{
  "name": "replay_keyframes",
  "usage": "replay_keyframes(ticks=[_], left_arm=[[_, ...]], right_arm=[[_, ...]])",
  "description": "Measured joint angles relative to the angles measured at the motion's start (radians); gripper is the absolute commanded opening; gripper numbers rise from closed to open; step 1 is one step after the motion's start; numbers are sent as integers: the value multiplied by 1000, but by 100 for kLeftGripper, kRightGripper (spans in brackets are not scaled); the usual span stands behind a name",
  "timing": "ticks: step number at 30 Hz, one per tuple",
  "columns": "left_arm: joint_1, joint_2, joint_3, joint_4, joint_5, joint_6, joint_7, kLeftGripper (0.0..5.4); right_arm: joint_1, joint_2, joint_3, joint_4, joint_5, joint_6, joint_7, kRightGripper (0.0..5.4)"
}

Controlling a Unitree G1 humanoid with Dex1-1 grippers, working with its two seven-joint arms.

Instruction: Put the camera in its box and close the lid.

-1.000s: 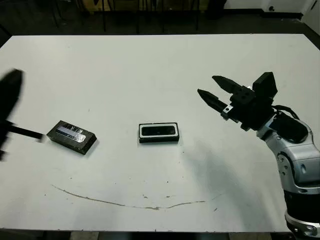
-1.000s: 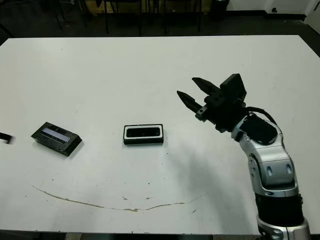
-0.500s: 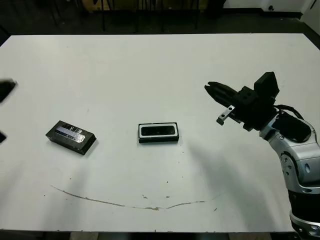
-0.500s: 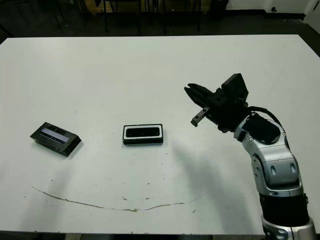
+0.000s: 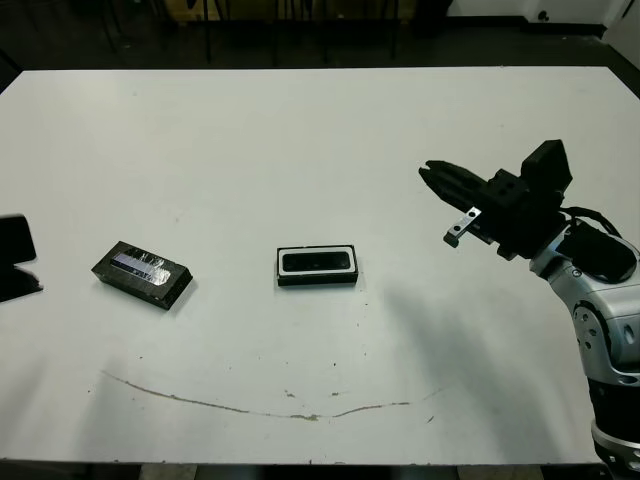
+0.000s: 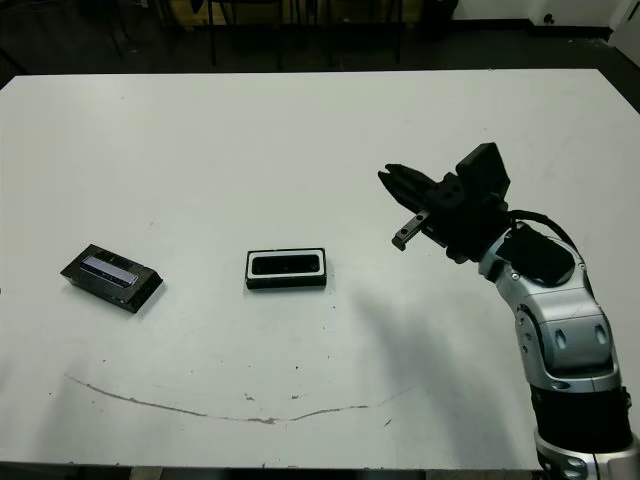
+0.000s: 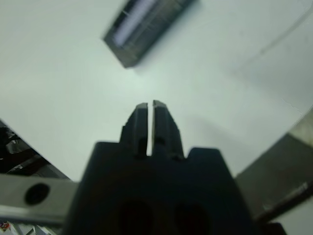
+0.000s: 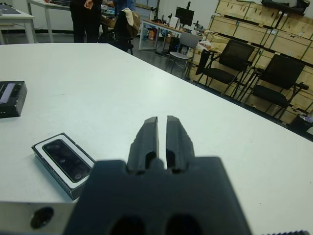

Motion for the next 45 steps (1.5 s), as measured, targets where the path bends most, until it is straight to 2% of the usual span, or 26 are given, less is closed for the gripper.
replay_keyframes(ticks=[4, 8, 13, 21, 25, 28, 38, 45], left_arm=[[-6, 3, -65, 32, 18, -29, -23, 0], [-85, 11, -201, 75, 22, -35, -38, 0], [-203, -24, -349, 169, 14, -146, -69, 0], [-372, -99, -538, 270, 87, -272, -87, 0], [-473, -155, -621, 322, 146, -241, -94, 0], [-538, -193, -653, 372, 164, -222, -97, 0], [-670, -260, -723, 524, 201, -265, -134, 0], [-752, -319, -738, 660, 209, -277, -141, 0]], right_arm=[[0, -4, 0, -3, 2, 17, -7, 1], [1, -7, 0, -8, 4, 24, -12, 1], [0, -8, 1, -6, 10, 24, -17, 1], [0, -9, 4, -8, 11, 29, -26, 1], [0, -9, 8, -12, 10, 29, -27, 1], [1, -9, 11, -15, 10, 29, -28, 1], [1, -9, 11, -17, 15, 23, -36, 1], [1, -11, 11, -31, 18, 44, -45, 1]])
